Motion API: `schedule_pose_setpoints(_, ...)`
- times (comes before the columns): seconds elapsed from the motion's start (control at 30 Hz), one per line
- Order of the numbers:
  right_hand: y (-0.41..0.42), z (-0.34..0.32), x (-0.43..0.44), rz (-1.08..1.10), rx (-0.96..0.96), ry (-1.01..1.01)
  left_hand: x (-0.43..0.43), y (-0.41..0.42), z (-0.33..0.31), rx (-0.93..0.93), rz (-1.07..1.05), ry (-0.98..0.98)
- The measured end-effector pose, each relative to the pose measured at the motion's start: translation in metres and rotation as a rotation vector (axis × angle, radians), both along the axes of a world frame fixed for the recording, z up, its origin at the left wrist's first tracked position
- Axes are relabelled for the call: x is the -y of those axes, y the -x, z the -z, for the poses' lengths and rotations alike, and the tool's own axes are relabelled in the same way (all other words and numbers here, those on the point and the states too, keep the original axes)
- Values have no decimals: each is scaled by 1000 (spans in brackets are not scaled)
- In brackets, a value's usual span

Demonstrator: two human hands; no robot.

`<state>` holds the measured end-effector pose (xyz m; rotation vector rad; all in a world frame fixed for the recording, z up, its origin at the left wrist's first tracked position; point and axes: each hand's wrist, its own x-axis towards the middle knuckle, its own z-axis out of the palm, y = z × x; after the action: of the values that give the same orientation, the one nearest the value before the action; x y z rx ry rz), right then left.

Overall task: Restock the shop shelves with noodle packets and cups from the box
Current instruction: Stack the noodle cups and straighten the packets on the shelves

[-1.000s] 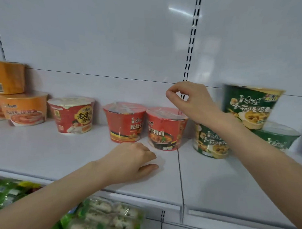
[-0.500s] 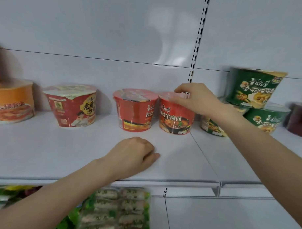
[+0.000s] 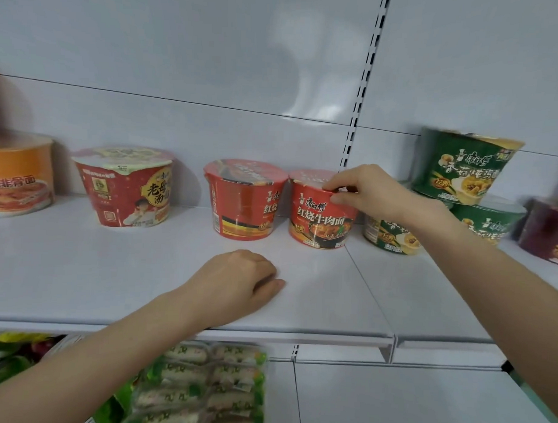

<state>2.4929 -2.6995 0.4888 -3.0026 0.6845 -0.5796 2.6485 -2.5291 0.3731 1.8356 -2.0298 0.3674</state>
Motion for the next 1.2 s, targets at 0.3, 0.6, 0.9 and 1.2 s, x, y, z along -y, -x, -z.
schedule_pose_setpoints(0.3,13,1,16,-15,-25,-86,-1,1,-2,-3,-15,-18)
schedule_pose_setpoints(0.6,12,9,18,-29,39,-112,-1,2,-3,5,-30,-22)
schedule_pose_setpoints(0.9,-26,-11,-7,-115,212,-22,-2,2,-3,-23,-27,-16)
schedule_pose_setpoints(1.2,-90,-12,-22,-204,-185,34,-4,1,-4,-63,-33,-15)
